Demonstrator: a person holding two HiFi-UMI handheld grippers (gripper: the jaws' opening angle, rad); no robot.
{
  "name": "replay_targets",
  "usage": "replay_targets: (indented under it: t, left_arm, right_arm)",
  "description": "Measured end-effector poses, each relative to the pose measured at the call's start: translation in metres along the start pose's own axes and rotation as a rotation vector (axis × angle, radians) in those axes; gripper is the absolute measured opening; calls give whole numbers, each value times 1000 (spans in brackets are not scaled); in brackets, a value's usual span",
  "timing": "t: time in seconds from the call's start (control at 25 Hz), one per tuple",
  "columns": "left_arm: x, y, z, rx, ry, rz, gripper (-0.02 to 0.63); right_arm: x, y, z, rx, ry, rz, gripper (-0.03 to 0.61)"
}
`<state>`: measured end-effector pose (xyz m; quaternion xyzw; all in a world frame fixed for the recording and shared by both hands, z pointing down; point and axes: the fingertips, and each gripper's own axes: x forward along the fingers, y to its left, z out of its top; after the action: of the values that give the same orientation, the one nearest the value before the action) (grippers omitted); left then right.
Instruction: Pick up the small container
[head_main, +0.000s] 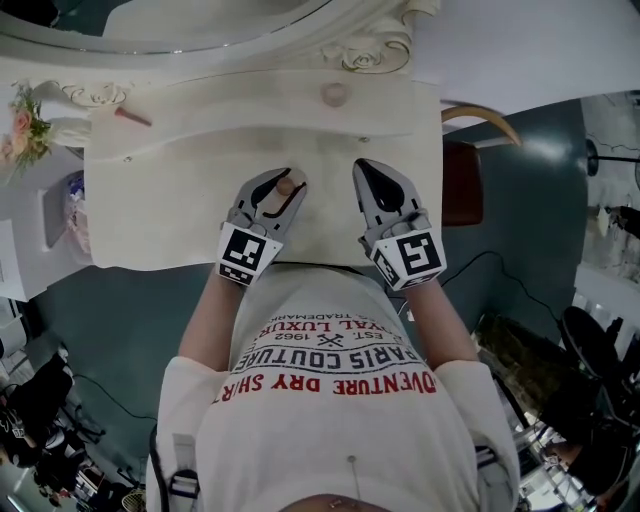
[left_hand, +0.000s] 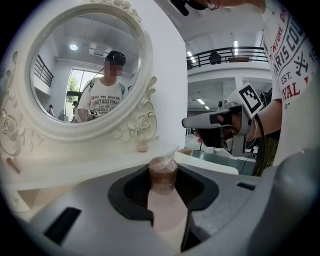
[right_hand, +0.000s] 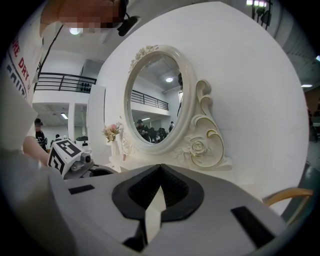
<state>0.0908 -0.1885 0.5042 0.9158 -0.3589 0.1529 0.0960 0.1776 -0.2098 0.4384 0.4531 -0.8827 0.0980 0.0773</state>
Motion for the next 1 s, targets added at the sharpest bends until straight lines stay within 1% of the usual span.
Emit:
replay_targets:
  t: [0.12,0.28,0.48,0.6,0.76,1.0]
  left_arm:
    - [-13,7,22,23,-19,9,138]
    - [-35,19,56,66,-38,42,140]
    - [-67,34,91,94,-82,84,139]
    - [-87,43,109,97,-116,118,140]
    - [-110,55,125,96,-141,163,140]
    - [-140,73,137,110,-181,222,140]
  right_arm:
    - [0,10,15,-8,-24,-14,-2]
    - [0,27,40,-41,-66,-11,-2]
    - [0,45,61,-79,-103,-7,-2]
    - [-1,54,73,-100,-117,0,-2]
    - [1,64,88,-123,-141,5,-2]
    - [9,75,102,-163,-173,13,-2]
